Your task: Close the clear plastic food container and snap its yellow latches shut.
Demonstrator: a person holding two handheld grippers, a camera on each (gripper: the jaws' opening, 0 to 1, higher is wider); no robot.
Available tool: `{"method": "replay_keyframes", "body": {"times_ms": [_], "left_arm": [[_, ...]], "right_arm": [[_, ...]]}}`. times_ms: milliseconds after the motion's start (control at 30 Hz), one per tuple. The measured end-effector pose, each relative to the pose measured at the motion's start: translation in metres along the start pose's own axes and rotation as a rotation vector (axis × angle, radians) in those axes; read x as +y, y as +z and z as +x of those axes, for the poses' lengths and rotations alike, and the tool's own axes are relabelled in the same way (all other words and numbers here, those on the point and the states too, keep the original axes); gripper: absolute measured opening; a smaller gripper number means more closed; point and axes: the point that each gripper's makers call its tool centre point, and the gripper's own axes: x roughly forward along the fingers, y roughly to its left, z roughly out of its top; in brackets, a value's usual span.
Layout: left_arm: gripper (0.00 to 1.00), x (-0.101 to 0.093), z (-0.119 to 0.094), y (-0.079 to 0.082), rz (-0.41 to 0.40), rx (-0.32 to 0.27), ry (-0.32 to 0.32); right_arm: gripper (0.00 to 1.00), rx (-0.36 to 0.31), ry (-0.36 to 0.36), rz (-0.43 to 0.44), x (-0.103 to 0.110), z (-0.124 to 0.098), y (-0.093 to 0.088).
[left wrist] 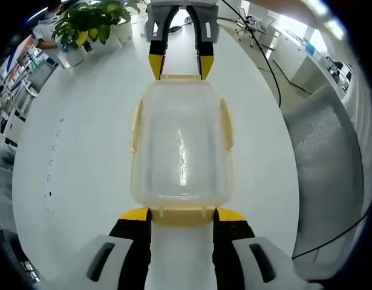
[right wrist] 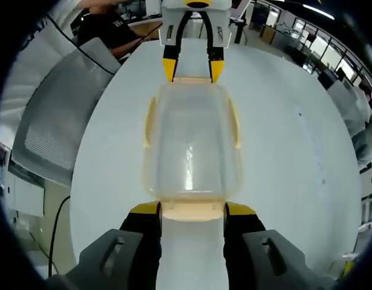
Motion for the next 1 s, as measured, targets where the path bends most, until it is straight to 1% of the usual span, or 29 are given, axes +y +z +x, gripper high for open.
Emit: {"method": "replay_keyframes", "body": {"times_ms": [100,267,333,433,467,533,667,767,833,1000], "left_arm": [[0.33,-0.001,0.000,0.002,0.002,-0.003,0.002],[0.33,-0.001,0.001,0.005,0.011,0.007,0.004],[0.33,0.000,0.000,0.009,0.014,0.004,0.009],[0.33,-0.003,0.003,0.015,0.020,0.000,0.001],[0.33,-0.003,0.004,0.014,0.021,0.016,0.003],[0.33,-0.002,0.006,0.011,0.039,0.025,0.009],[0.33,-0.003,0.005,0.009,0.034,0.031,0.000],[0.33,-0.002,0.004,0.008,0.034,0.034,0.003],[0.33,-0.003,0.003,0.005,0.034,0.041,0.001],[0.33,-0.003,0.005,0.002,0.035,0.042,0.007]], "right_arm": [[0.36,0.008,0.004,-0.007,0.003,-0.002,-0.001],[0.36,-0.006,-0.003,-0.009,0.002,-0.008,0.000],[0.36,-0.003,-0.007,-0.013,0.001,-0.009,-0.002],[0.36,0.021,-0.003,-0.016,0.001,-0.006,-0.012],[0.36,0.012,0.000,-0.013,0.001,-0.006,-0.012],[0.36,0.002,-0.006,-0.009,0.001,-0.007,-0.010],[0.36,0.000,0.001,-0.002,0.004,-0.005,-0.007],[0.36,0.011,-0.006,-0.010,0.002,-0.001,-0.005],[0.36,0.004,0.000,-0.007,0.002,-0.001,-0.004],[0.36,0.016,-0.003,-0.004,0.003,0.004,-0.005]]}}
